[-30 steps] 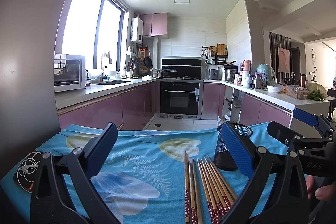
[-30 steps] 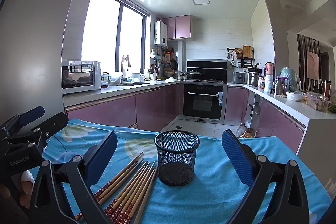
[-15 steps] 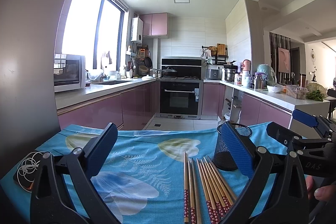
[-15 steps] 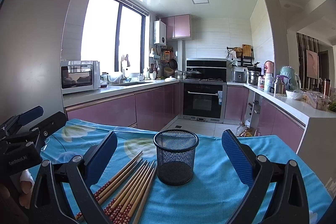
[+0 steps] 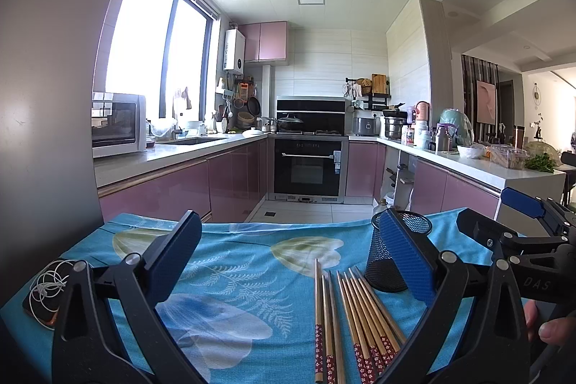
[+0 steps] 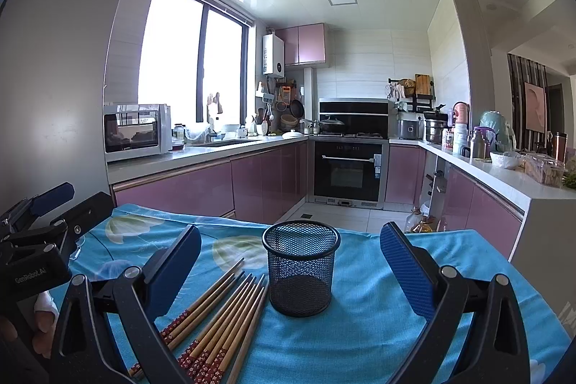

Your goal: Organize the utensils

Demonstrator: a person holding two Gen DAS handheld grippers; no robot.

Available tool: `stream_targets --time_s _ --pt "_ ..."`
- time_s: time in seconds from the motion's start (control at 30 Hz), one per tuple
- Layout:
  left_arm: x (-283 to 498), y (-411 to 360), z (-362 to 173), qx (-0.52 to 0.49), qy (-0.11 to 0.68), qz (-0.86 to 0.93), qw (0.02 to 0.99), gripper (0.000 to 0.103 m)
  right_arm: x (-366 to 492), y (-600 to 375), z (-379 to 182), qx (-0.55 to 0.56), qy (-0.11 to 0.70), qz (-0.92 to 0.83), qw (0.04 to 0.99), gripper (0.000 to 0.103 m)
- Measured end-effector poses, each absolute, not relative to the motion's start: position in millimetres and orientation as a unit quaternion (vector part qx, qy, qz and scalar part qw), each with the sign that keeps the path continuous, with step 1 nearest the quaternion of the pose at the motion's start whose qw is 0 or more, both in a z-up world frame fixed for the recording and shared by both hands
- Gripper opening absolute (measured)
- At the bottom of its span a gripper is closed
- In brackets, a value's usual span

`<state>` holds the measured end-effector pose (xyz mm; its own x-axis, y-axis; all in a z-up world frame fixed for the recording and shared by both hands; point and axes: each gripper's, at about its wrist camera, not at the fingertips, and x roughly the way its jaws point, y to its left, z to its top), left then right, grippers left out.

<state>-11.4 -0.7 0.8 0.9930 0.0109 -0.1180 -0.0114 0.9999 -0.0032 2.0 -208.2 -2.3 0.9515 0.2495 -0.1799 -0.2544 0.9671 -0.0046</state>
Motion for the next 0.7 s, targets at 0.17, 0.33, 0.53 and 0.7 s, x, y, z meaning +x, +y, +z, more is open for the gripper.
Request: stream_targets --time_s 0.17,0.33,0.53,0.7 --pt "-11.4 -0.5 0.8 -0.002 0.06 0.006 0.998 0.097 2.2 -209.0 -3.6 -0.013 0.091 0.129 0.987 0.096" --pt "-11.5 -0.5 0.7 -0.002 0.059 0.006 0.998 0.097 2.4 -209.0 -3.6 -0.012 0.091 0.128 0.987 0.096" --pt "-11.4 -0.4 0.7 -0.002 0.059 0.006 0.998 0.097 2.4 -209.8 -3.5 -0.012 0.091 0.127 0.988 0.096" --pt "-11.5 -0.5 0.7 -0.002 0.059 0.006 0.998 0.097 3.1 -210.0 -3.4 -0.011 0.092 0.128 0.987 0.096"
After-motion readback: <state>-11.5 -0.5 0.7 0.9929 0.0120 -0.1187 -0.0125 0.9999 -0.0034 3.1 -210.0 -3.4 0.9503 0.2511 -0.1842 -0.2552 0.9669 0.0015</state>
